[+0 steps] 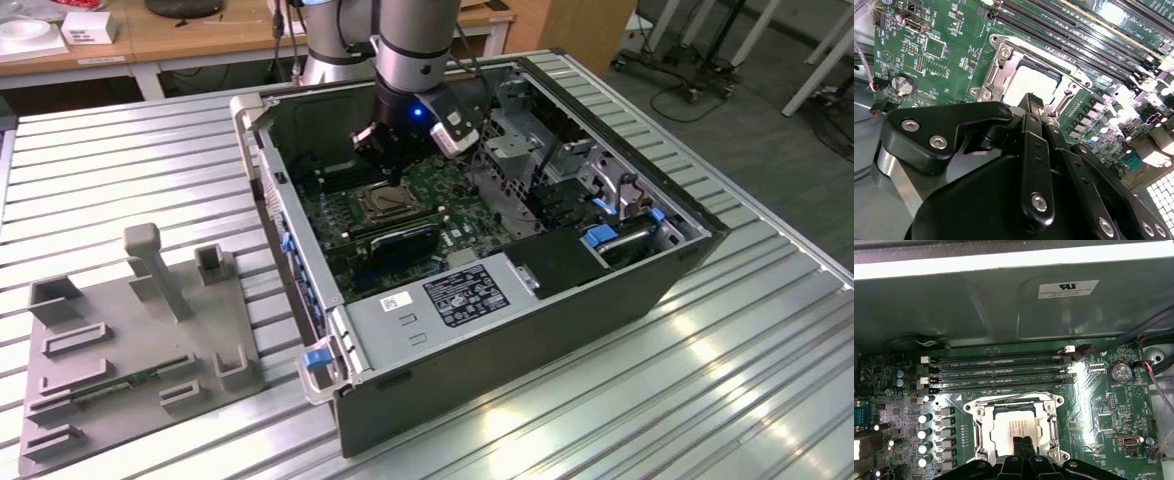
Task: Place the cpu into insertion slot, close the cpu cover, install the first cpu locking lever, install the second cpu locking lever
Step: 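Install the second cpu locking lever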
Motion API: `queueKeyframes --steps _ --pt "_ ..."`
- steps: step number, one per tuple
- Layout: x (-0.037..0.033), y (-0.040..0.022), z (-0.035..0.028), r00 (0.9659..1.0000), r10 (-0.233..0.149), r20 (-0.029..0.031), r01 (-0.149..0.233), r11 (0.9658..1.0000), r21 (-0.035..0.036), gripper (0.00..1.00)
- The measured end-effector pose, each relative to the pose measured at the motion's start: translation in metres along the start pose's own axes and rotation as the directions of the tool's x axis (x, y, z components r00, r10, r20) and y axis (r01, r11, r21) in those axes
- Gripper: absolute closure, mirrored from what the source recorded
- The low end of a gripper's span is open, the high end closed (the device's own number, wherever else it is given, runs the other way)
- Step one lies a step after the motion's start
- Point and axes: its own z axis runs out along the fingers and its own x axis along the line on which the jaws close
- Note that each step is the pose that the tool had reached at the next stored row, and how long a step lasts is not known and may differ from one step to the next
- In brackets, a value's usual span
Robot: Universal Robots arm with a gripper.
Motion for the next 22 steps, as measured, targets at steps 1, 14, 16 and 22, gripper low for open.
queueKeyframes --steps 1,14,16,22 --pt "0.0000 0.0000 -0.0004 1.0000 0.000 0.0000 0.000 1.0000 0.0000 0.89" --pt "-0.0021 -0.0052 -0.0061 1.0000 0.000 -0.0001 0.000 1.0000 -0.0006 0.89" --pt "-0.0024 -0.0081 -0.0065 1.0000 0.000 0.0000 0.000 1.0000 -0.0008 0.89" --pt "-0.0031 -0.0170 -0.0078 1.0000 0.000 0.0000 0.000 1.0000 -0.0006 0.89"
